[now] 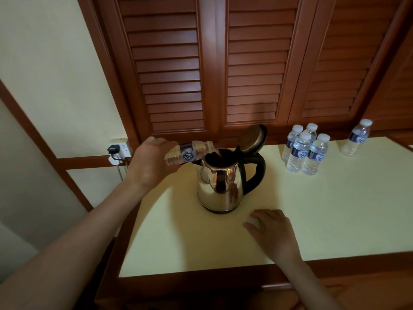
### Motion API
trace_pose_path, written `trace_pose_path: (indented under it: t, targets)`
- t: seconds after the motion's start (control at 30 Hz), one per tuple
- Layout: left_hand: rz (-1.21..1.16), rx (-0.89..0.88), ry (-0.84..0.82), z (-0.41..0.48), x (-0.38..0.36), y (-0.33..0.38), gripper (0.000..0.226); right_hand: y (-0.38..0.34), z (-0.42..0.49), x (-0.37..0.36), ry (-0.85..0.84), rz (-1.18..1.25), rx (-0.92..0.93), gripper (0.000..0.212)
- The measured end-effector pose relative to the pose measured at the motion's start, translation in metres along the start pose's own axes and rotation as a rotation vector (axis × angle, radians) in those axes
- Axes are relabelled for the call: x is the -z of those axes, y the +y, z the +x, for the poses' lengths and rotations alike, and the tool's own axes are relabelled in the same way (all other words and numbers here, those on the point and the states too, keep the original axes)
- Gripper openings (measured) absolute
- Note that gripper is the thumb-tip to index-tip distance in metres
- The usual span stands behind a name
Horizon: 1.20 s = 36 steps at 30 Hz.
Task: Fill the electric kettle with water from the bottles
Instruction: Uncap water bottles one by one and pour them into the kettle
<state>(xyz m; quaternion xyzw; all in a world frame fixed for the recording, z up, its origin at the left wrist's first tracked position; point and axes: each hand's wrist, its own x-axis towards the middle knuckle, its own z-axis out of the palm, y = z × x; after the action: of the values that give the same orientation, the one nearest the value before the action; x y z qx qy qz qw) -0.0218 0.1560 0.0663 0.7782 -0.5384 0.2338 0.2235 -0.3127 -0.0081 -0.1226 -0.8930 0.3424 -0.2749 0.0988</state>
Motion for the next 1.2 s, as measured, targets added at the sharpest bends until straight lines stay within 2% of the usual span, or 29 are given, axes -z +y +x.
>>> trace_pose_path:
  t: [0.1, 0.23, 0.43, 0.67, 0.83, 1.2]
  targets:
    - [0.003, -0.003, 0.011, 0.001, -0.001, 0.001, 0.060, -0.001, -0.001, 0.001, 0.002, -0.001, -0.018, 0.031]
    - [0.004, 0.012, 0.007, 0.001, -0.002, 0.004, 0.061, -0.002, 0.000, 0.001, 0.009, -0.021, -0.004, 0.040]
    - [-0.037, 0.007, 0.000, 0.002, 0.000, 0.003, 0.051, -0.002, 0.000, 0.002, 0.000, 0.007, -0.018, 0.041]
    - [-0.023, -0.020, -0.004, 0.004, 0.005, 0.002, 0.052, -0.002, 0.000, 0.003, -0.001, 0.001, -0.015, 0.037]
    - [-0.017, -0.023, -0.006, 0.001, 0.005, 0.002, 0.060, -0.002, 0.000, 0.003, -0.019, 0.012, -0.022, 0.044]
    - [0.030, -0.029, -0.007, 0.005, 0.010, 0.004, 0.054, -0.002, 0.000, 0.003, 0.004, 0.018, -0.002, 0.042]
